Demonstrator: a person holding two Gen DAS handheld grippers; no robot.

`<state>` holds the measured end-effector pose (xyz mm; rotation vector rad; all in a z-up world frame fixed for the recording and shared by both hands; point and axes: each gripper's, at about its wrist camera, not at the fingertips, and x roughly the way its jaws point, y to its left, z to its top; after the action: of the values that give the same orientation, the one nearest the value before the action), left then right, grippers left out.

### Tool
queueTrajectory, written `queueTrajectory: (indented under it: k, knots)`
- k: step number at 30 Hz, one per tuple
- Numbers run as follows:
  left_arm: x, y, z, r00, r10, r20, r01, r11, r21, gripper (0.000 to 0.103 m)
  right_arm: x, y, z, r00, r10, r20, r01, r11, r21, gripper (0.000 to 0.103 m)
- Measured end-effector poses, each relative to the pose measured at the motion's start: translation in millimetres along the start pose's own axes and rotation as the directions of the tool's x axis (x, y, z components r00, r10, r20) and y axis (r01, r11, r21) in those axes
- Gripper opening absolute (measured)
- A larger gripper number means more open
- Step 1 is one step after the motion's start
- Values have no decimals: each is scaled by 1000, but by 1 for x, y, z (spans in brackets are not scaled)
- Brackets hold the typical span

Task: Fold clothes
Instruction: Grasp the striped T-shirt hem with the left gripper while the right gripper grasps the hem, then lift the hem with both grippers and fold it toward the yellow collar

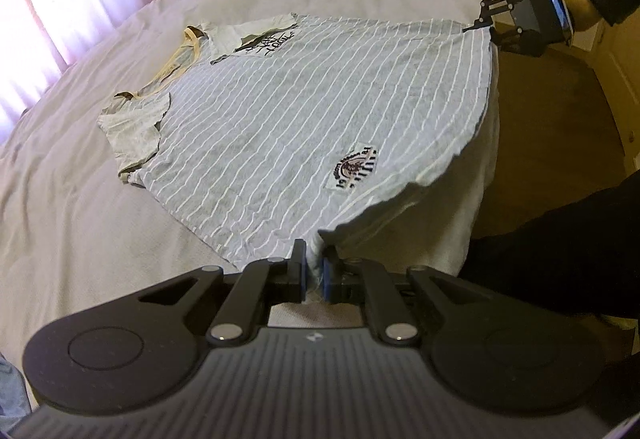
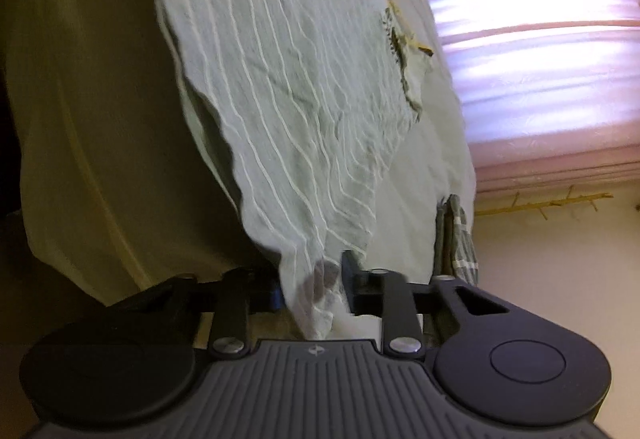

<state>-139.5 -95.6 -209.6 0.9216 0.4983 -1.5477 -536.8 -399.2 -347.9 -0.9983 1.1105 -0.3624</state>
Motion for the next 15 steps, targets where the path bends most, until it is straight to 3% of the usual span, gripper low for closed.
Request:
queueTrajectory:
  k: [6, 8, 12, 15]
  knots:
    - [-20, 8, 4, 998, 58, -8, -58, 998, -23, 5, -10, -19, 2, 997, 78, 10, -78, 997, -26, 0]
    - [-29, 19, 10, 996, 92, -2, -92, 993, -71, 5, -20, -37, 5, 993, 116, 29, -115, 993, -35, 0]
    - [-35, 54, 33, 986, 166, 10, -162, 972, -168, 5, -28, -98, 20, 974, 220, 52, -217, 974, -65, 0]
    - [-17, 96, 54, 983, 180, -25, -180, 947, -266, 5, -15, -155, 39, 956, 280, 86, -273, 958, -92, 0]
